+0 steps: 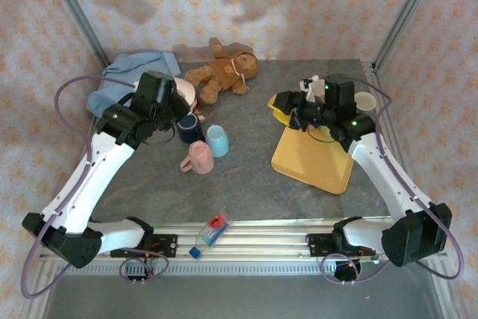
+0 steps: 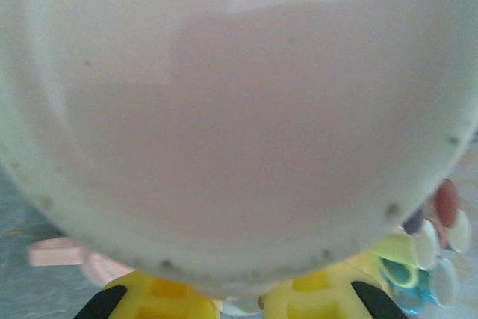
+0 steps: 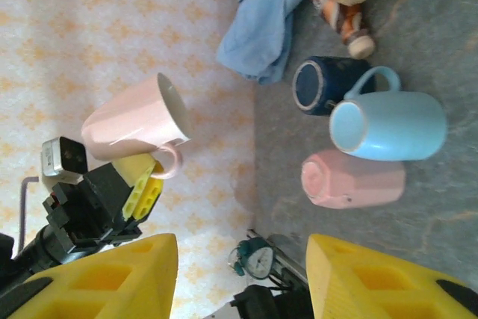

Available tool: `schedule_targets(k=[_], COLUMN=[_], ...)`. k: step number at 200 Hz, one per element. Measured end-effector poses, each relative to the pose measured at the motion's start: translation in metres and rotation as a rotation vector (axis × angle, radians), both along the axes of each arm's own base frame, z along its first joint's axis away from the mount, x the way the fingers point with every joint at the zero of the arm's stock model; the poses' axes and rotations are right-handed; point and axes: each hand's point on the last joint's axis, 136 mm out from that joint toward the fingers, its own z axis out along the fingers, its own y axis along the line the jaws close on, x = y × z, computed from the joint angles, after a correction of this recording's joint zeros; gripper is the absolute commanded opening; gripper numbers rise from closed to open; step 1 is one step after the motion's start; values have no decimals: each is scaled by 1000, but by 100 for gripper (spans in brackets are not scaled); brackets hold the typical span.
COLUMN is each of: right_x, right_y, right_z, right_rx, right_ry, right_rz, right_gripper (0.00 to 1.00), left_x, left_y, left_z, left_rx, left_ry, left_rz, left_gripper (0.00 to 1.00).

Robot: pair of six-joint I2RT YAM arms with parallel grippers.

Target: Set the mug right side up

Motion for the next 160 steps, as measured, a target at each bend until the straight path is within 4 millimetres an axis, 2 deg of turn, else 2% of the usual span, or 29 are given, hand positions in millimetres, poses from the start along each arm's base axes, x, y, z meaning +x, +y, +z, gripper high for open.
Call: schedule_targets(k=[47,87,124,160], right_x=[22,35,46,48], right_y=[29,51,59,62], right_z=[27,46,55,68], right_rx=[162,275,366,438], right_ry=[32,64,107,125], right_rz=[-39,-72,-125,-151], right_gripper=[49,48,47,48], left_x=[32,51,58,67], left_y=[-45,-69,-87,-105], left_z=[21,36,55,69], left_rx=[-184,-278,-315,-346], left_ry=[-62,-110,-170,-206], left_rz=[-101,-150,-197,-234], left_gripper=[0,0,0,0])
